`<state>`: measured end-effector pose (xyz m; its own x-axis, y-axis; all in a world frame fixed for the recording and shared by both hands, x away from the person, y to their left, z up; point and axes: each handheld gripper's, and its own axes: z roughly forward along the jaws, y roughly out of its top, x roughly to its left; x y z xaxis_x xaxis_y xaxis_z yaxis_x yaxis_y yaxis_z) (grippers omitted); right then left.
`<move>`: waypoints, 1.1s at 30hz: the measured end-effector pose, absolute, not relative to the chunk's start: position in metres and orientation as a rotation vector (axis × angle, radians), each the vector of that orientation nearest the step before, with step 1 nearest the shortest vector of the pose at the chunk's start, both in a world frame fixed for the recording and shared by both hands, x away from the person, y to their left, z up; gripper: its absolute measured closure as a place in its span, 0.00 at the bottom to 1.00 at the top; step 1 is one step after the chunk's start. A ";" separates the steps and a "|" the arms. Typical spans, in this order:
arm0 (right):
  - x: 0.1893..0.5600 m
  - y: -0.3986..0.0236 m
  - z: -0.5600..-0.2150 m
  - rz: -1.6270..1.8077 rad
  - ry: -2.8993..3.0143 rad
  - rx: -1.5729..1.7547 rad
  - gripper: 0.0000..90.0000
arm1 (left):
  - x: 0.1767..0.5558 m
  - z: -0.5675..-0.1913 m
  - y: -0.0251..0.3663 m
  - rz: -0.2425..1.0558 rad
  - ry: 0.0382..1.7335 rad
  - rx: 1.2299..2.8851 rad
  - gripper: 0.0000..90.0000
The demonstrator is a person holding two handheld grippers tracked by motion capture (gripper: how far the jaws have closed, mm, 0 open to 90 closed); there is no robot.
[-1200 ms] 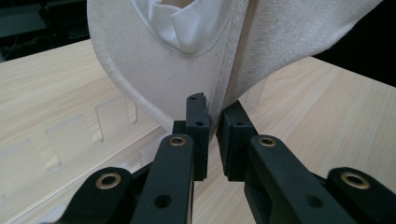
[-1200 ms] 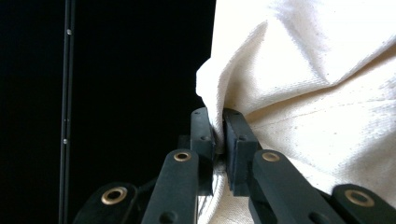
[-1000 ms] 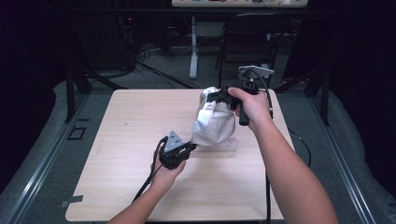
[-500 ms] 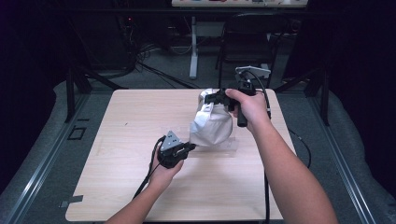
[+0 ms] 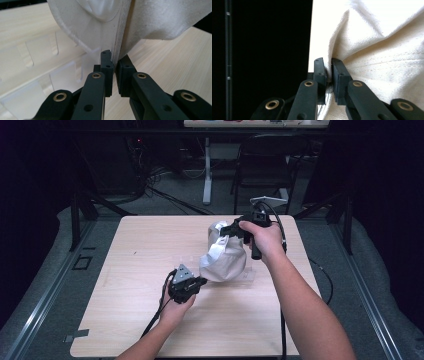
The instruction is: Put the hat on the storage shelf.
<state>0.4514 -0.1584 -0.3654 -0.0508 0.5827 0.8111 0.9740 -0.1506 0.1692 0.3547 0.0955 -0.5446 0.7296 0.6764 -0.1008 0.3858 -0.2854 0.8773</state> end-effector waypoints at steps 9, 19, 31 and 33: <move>0.453 -0.159 -0.374 -1.073 -1.656 -1.777 0.93 | 0.354 -0.553 0.096 0.337 0.838 1.922 0.95; 0.449 -0.168 -0.368 -1.103 -1.651 -1.783 0.88 | 0.348 -0.547 0.098 0.371 0.853 1.908 0.84; 0.442 -0.180 -0.362 -1.133 -1.663 -1.802 0.86 | 0.339 -0.539 0.111 0.401 0.835 1.926 0.70; 0.442 -0.181 -0.362 -1.135 -1.666 -1.805 0.84 | 0.338 -0.538 0.115 0.404 0.832 1.939 0.69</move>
